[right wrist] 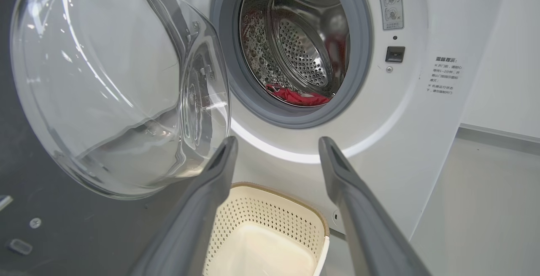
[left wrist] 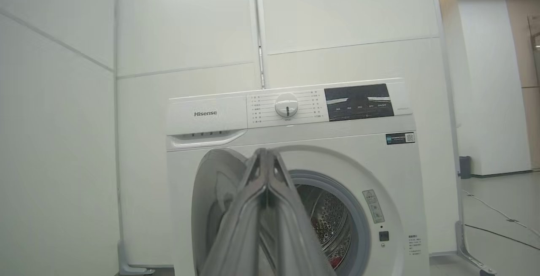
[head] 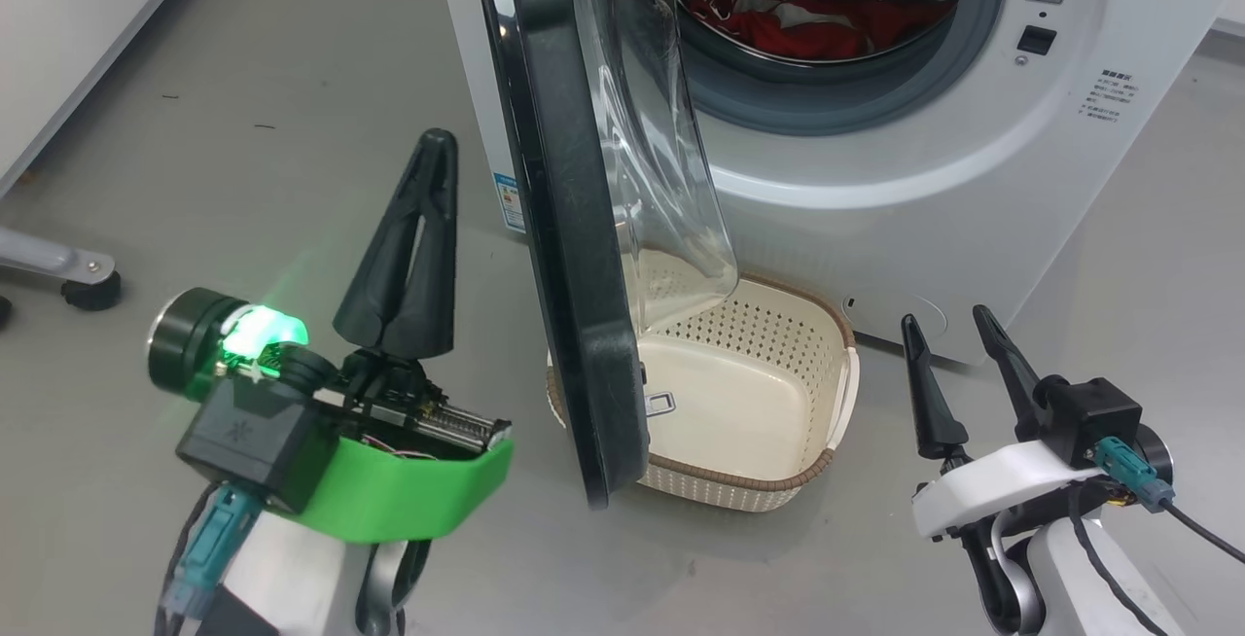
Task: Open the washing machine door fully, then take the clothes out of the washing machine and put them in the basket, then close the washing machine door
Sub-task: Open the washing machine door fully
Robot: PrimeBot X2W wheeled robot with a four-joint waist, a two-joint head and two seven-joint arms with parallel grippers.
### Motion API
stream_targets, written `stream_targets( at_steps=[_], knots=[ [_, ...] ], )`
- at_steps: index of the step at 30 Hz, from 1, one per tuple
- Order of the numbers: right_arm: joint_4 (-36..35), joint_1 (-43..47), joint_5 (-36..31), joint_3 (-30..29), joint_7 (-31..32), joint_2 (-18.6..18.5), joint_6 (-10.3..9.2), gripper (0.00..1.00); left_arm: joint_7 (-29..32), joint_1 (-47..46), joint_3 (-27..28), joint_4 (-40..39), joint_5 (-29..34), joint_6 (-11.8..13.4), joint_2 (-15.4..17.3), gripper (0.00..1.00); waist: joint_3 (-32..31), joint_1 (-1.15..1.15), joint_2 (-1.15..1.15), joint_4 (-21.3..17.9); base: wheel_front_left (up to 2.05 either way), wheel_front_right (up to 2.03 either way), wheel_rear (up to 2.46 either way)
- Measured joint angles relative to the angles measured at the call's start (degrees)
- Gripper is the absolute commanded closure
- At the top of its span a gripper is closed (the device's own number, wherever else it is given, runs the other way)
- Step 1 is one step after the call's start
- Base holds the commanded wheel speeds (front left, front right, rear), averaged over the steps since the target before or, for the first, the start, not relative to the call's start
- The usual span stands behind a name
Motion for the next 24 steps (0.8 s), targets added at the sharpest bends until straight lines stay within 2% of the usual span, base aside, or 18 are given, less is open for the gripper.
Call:
stream_targets(
  at_steps=[9, 13, 18, 24],
  knots=[
    [0.13, 0.12, -1.00, -0.66, 0.00, 0.67, 0.53, 0.00, 0.10, 1.43, -7.35, -2.16, -1.52, -3.63, 0.00, 1.00, -0.25, 0.00, 0.00, -0.59, 0.00, 0.00, 0.00],
    [0.55, 0.37, -1.11, -0.77, 0.00, 0.77, 0.78, 0.00, 2.05, 2.91, -11.13, -1.98, -2.55, -5.43, 0.00, 1.00, -0.41, 0.00, 0.00, -0.84, 0.00, 0.00, 0.00],
    [0.74, 0.43, -1.52, -0.69, 0.00, 1.04, 1.10, 0.00, 4.67, 5.49, -13.66, -0.10, -3.82, -5.90, 0.01, 1.00, -0.62, 0.00, 0.00, -1.25, 0.00, 0.00, 0.00],
    [1.12, 0.58, -1.87, -0.66, 0.00, 1.46, 1.67, 0.00, 8.16, 8.35, -14.15, 4.72, -5.04, -5.88, 0.11, 1.00, -0.66, 0.00, 0.00, -2.07, 0.00, 0.00, 0.00]
  ],
)
